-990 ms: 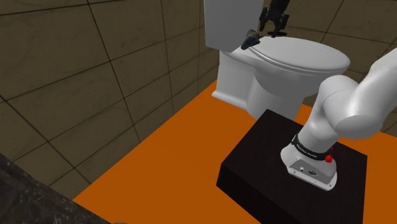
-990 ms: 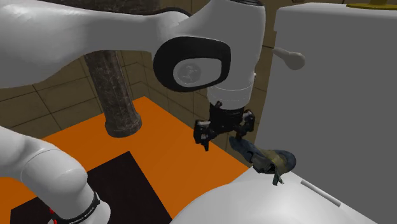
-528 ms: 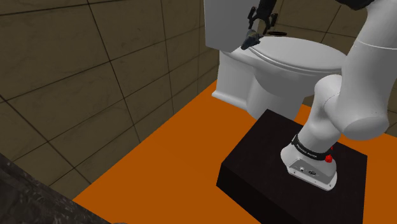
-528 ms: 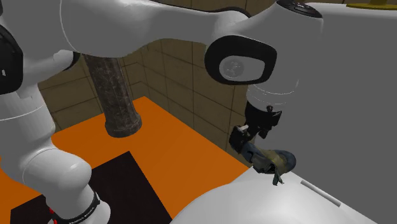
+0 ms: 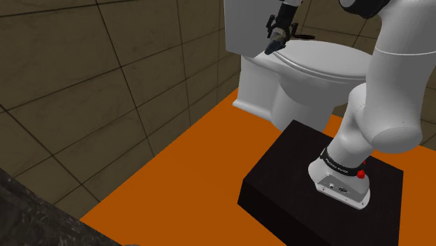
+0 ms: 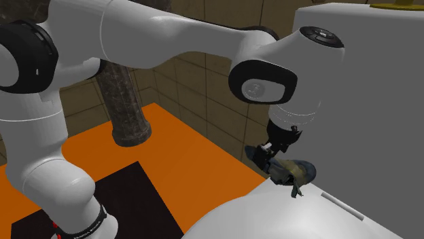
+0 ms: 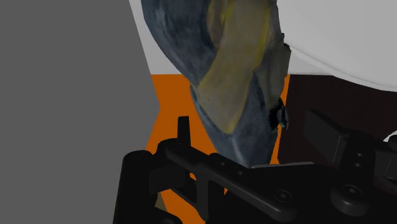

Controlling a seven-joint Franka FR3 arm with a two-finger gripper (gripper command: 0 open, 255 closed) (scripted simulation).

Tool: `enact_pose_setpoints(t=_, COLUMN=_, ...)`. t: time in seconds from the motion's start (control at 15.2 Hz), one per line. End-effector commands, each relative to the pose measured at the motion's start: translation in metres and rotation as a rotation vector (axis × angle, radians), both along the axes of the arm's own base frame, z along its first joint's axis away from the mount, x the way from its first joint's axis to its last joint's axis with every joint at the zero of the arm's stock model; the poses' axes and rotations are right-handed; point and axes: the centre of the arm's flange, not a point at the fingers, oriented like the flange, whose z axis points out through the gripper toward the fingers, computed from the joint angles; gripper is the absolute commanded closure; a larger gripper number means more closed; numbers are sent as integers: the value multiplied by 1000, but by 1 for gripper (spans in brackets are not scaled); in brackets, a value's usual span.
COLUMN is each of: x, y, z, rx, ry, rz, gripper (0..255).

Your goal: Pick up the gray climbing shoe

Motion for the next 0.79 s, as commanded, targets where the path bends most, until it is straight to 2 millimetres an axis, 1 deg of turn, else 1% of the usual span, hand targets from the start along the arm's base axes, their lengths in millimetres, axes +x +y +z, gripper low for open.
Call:
enact_pose_setpoints(t=0.0, x=-1, y=1, z=-7, rx=0, ry=0, rz=0, gripper=0)
enact_pose_setpoints(t=0.07, x=-1, y=1, z=-7, rx=0, ry=0, rz=0, gripper=0)
enact_pose_setpoints(t=0.13, x=0, y=1, z=-7, rx=0, ry=0, rz=0, gripper=255)
enact_pose_setpoints(t=0.73, x=-1, y=1, z=-7, rx=0, ry=0, rz=0, gripper=255)
